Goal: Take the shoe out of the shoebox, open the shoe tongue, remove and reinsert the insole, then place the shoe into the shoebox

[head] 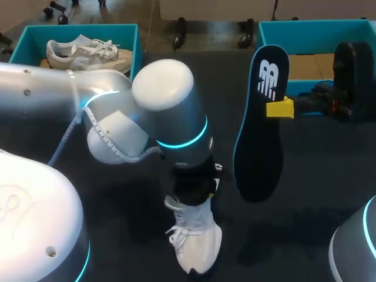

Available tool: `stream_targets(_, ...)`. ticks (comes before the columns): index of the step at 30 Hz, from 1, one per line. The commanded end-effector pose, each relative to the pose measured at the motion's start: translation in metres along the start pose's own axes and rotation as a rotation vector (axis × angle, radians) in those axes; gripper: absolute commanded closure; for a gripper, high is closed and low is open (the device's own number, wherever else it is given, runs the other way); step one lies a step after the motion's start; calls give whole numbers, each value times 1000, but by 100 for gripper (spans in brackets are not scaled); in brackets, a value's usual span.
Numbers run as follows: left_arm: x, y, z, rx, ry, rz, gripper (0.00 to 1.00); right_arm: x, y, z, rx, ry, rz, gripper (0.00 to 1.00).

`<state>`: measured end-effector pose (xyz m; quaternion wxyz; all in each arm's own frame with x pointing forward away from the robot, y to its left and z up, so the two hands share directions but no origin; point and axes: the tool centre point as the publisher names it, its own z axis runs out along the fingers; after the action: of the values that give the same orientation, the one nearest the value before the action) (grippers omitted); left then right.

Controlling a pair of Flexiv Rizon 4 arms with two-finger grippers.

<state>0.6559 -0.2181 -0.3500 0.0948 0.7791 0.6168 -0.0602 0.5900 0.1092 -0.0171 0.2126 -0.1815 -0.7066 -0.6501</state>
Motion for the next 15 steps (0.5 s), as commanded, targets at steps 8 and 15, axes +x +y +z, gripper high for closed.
stream_targets(8,9,-5,-34,132,72,-21,100,-1,-1,2,-1,0,-1,100)
stream_targets(15,9,-5,-27,162,122,-44,100,-1,-1,2,-1,0,-1,100)
